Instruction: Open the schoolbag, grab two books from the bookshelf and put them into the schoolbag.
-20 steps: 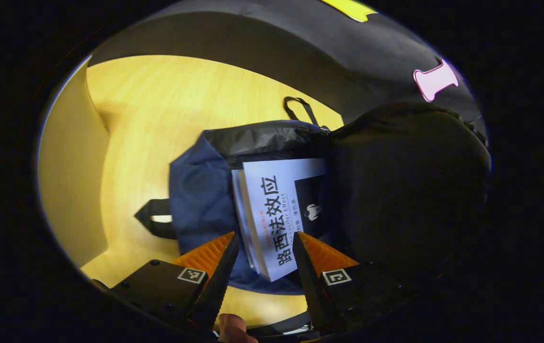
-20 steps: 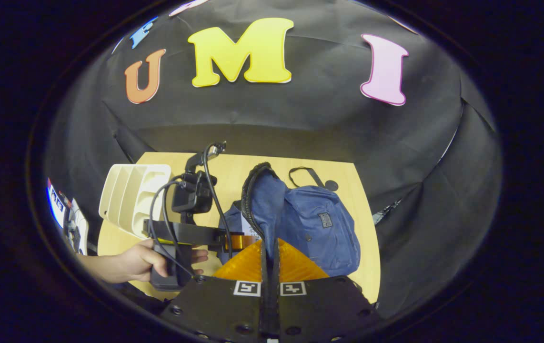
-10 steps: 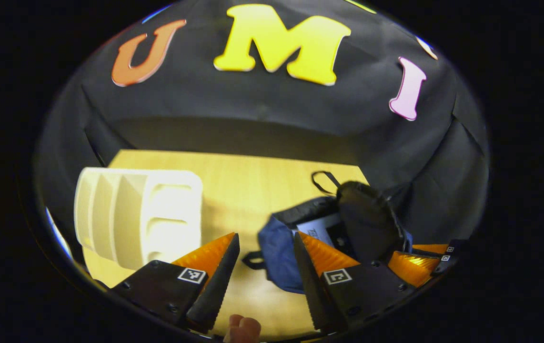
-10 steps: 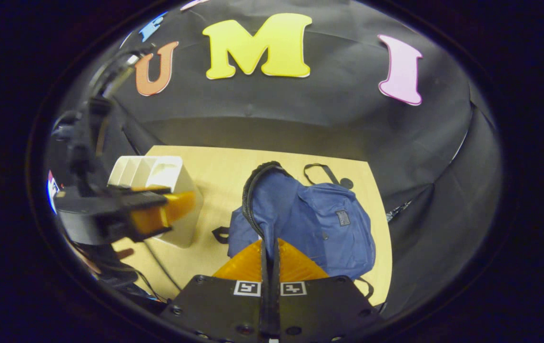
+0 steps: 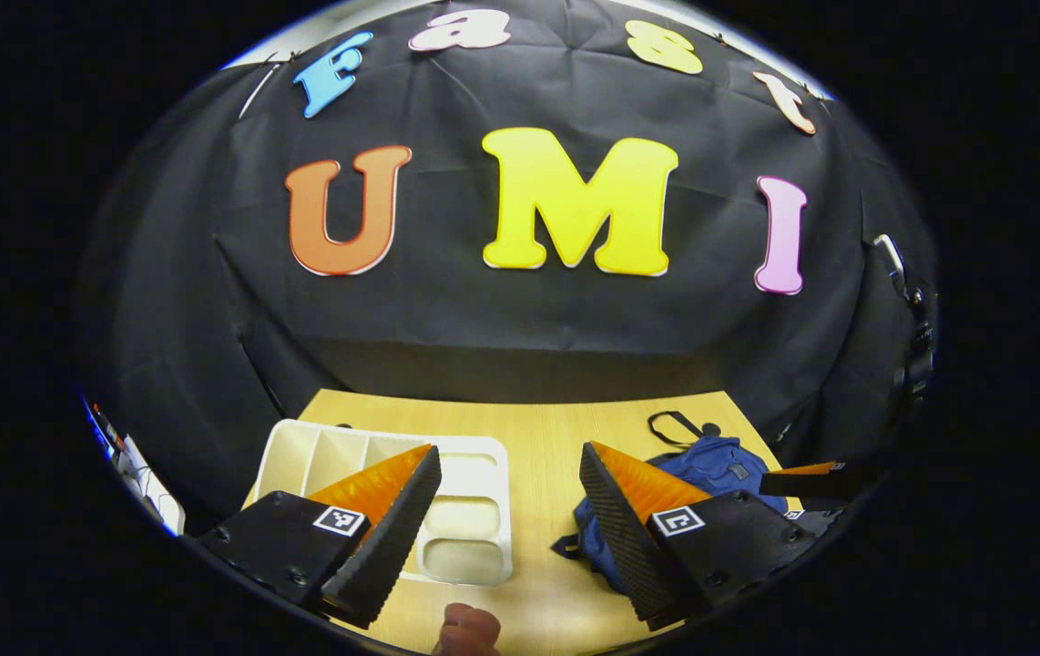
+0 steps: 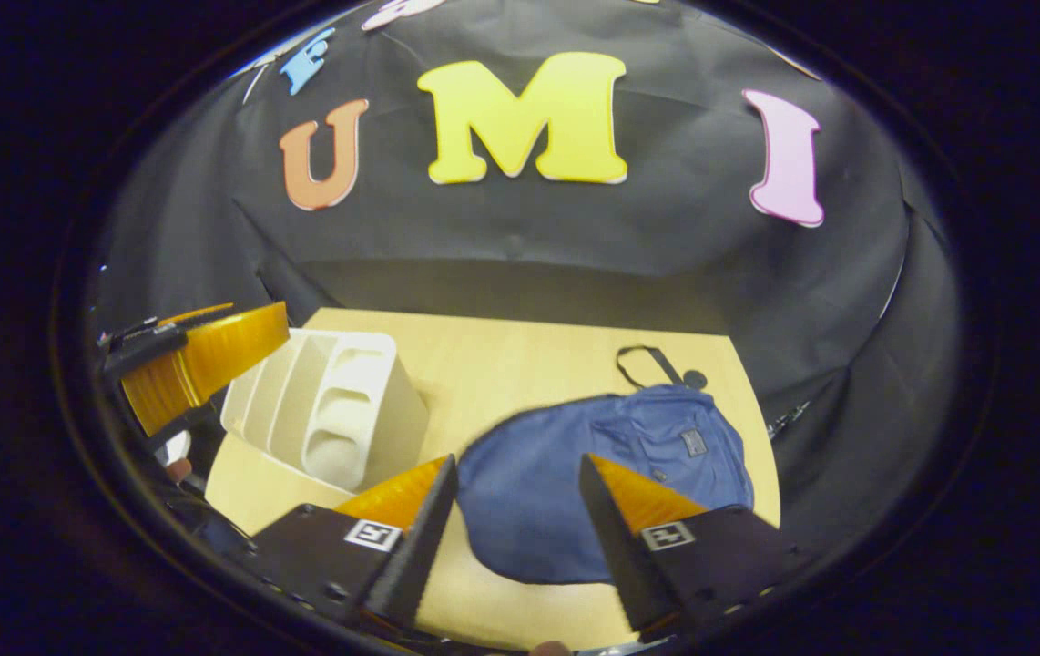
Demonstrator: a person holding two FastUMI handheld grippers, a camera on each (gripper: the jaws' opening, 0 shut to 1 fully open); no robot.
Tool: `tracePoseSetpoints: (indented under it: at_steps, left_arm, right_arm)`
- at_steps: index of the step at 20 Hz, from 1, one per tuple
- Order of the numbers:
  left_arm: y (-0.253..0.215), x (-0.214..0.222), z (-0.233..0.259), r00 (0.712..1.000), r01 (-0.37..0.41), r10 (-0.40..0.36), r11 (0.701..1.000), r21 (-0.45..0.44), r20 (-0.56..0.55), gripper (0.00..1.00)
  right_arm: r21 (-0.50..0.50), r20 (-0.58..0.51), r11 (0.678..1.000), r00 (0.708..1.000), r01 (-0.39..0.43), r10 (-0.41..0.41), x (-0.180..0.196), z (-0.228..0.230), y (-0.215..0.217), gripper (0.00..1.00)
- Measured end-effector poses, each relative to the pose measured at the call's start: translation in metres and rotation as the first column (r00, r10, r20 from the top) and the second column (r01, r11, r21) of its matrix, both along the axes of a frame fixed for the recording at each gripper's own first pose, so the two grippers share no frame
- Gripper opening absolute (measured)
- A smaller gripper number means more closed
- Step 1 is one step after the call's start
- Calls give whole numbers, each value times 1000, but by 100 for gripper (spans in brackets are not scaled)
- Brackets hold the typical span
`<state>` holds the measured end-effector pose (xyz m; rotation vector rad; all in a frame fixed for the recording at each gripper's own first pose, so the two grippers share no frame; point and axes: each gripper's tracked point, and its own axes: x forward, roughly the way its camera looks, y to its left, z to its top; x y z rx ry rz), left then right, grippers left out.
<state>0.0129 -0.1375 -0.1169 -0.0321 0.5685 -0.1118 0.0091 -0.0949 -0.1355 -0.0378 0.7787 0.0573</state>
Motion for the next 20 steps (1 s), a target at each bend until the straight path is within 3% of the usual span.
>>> tracePoseSetpoints:
  at_steps: [2,5,7,11,14,15,16,17,20]
  left_arm:
    - [16,1,35,995,-23,20,999,29,101,99]
    - [35,4,79,969,-58,55,998,5,239,99]
    - [43,-3,103,951,-76,79,997,-21,300,99]
    - [69,-5,147,902,-129,127,991,-23,413,98]
    - [72,-9,171,860,-132,122,991,-14,496,98]
    - [75,-10,173,857,-125,111,992,-6,503,98]
    - [79,-12,173,858,-116,101,993,-3,504,98]
    - [80,-14,172,859,-111,92,994,6,504,98]
    - [87,-15,174,862,-119,95,993,16,498,98]
  right_arm:
    - [8,106,1000,994,2,-3,10,29,13,99]
    - [-2,273,1000,962,-11,12,20,81,31,98]
    - [11,415,1000,910,-3,-2,26,124,45,97]
    - [26,598,999,800,34,-43,24,184,54,97]
    - [58,661,998,747,39,-68,22,207,62,96]
    - [69,675,997,734,34,-72,24,213,65,94]
    - [70,689,997,722,33,-72,24,220,68,99]
    - [69,700,997,711,33,-72,24,225,68,94]
    - [84,715,996,695,26,-78,28,235,75,96]
